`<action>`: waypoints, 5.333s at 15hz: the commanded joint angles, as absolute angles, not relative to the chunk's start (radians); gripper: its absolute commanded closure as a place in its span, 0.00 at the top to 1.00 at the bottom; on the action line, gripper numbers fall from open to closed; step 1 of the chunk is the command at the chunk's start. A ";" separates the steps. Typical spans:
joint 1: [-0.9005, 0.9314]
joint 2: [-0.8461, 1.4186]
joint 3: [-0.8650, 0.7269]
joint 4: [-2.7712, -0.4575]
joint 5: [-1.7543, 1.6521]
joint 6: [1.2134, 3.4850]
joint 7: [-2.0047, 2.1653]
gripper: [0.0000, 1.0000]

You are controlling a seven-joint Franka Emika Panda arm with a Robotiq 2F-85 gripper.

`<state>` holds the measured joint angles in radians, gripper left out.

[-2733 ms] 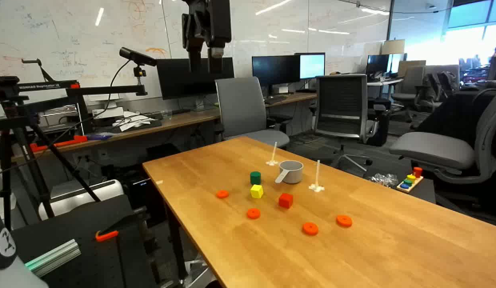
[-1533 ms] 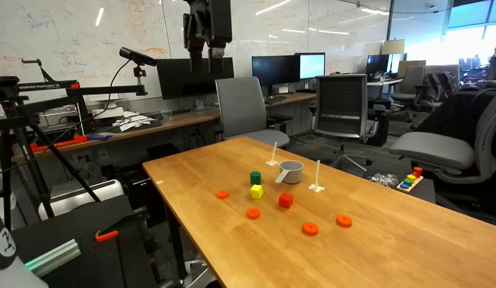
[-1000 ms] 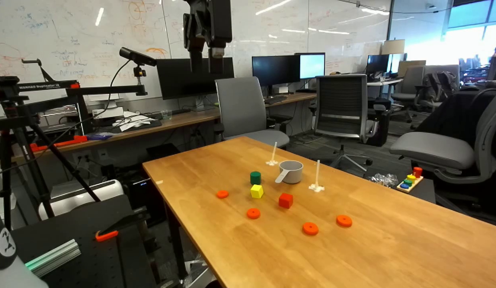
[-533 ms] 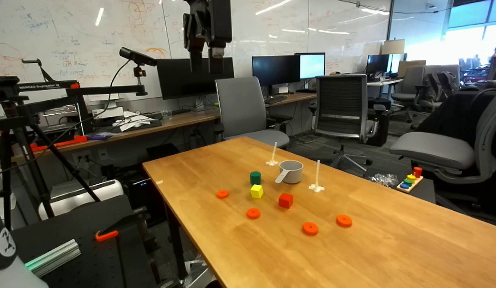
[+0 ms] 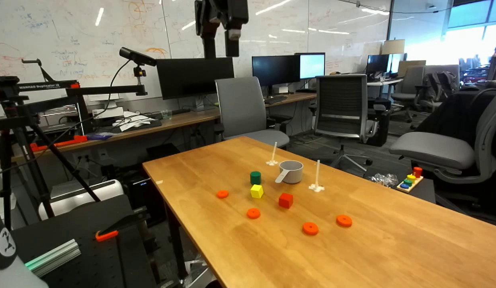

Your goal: Put the blocks in the cup

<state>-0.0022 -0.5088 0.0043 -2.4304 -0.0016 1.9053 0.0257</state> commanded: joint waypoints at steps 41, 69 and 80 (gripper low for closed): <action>0.071 0.571 0.025 -1.699 -0.150 1.884 0.068 1.00; 0.148 1.034 -0.010 -1.299 -0.180 1.789 0.057 1.00; 0.147 1.084 -0.030 -1.242 -0.212 1.789 0.051 0.15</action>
<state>0.1366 1.0556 -0.0173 -1.2955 -0.1922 1.8239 0.0648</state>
